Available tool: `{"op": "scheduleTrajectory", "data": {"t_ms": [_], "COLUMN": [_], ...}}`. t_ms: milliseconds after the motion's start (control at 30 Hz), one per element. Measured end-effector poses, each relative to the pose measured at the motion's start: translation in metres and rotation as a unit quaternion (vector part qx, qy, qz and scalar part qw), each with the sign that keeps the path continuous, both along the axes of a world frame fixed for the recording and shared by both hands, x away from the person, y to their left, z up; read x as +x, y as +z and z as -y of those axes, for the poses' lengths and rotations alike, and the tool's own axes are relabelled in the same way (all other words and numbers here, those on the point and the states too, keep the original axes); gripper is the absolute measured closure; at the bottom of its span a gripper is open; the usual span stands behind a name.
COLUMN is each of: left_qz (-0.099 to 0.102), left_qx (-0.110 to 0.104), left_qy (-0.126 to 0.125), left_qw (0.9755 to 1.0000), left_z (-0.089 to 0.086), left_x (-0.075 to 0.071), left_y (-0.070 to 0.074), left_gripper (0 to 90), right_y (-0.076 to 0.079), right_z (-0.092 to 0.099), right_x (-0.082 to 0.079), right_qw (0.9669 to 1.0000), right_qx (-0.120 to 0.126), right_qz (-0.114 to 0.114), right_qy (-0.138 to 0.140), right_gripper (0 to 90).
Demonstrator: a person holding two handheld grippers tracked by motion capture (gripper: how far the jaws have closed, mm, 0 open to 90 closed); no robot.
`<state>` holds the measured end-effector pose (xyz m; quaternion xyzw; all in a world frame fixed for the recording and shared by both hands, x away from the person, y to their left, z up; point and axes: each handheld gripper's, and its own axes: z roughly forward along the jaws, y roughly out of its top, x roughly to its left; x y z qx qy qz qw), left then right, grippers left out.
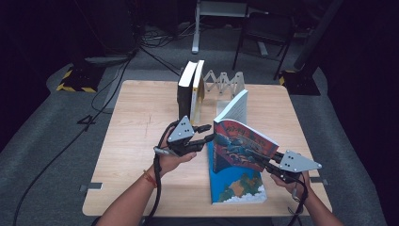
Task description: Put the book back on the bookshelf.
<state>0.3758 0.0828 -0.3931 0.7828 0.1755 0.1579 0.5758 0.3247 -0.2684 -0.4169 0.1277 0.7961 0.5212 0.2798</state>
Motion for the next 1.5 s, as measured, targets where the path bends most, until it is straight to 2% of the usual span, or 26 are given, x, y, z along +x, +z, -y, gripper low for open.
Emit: {"op": "scheduleTrajectory", "data": {"t_ms": [100,233,433,567,667,700,867,900,1067,1133,1233,1300,1367,1433,1500], "left_qz": [-0.014,-0.027,-0.058,-0.058,-0.048,-0.046,-0.033,-0.033,-0.034,-0.029,-0.018,-0.009,0.001,0.003,0.005], "left_qx": [0.016,0.025,0.046,0.057,0.060,0.054,0.038,0.033,-0.004,-0.004,0.007,0.015,0.022,0.023,0.025], "left_qy": [-0.008,-0.016,-0.044,-0.053,-0.046,-0.044,-0.013,-0.009,-0.004,-0.004,-0.012,-0.017,-0.019,-0.028,-0.040], "left_qw": [0.9997,0.9992,0.9963,0.9952,0.9960,0.9965,0.9987,0.9989,0.9994,0.9996,0.9997,0.9997,0.9996,0.9993,0.9989], "left_z": [-0.001,-0.005,-0.005,0.009,0.023,0.027,0.042,0.043,0.043,0.043,0.045,0.046,0.046,0.047,0.048], "left_x": [-0.001,-0.003,-0.013,-0.021,-0.024,-0.025,-0.022,-0.020,-0.010,-0.009,-0.010,-0.013,-0.017,-0.020,-0.024], "left_y": [-0.008,-0.016,-0.034,-0.038,-0.035,-0.034,-0.027,-0.025,-0.013,-0.010,-0.006,-0.005,-0.004,-0.004,-0.004], "left_gripper": [55.7,49.6,41.6,35.6,34.4,34.5,37.7,41.0,48.5,51.3,55.3,59.4,63.9,68.0,71.2], "right_y": [-0.001,-0.001,-0.002,-0.002,-0.002,-0.002,-0.002,-0.002,-0.002,-0.002,-0.001,0.000,0.001,0.001,0.002], "right_z": [0.001,0.002,0.002,0.002,0.003,0.003,0.003,0.004,0.003,0.003,0.003,0.005,0.008,0.009,0.010], "right_x": [-0.002,-0.004,-0.005,-0.006,-0.006,-0.006,-0.005,-0.005,-0.004,-0.003,-0.003,-0.003,-0.001,0.000,0.002], "right_qw": [1.0000,1.0000,1.0000,0.9999,1.0000,1.0000,1.0000,1.0000,1.0000,1.0000,1.0000,0.9998,0.9995,0.9991,0.9980], "right_qx": [-0.001,-0.001,-0.003,-0.006,-0.004,-0.004,0.003,0.003,0.002,0.003,-0.001,-0.003,0.007,0.011,0.011], "right_qz": [0.002,0.004,0.007,0.010,0.005,0.005,-0.003,-0.002,-0.003,-0.005,-0.002,0.001,-0.002,-0.006,-0.005], "right_qy": [0.000,0.004,0.005,0.007,0.006,0.005,0.004,0.003,0.000,-0.002,-0.008,-0.017,-0.030,-0.040,-0.062], "right_gripper": [85.5,85.6,85.5,85.5,85.5,85.5,85.3,85.3,84.9,84.4,82.2,78.3,73.3,69.2,60.4]}}
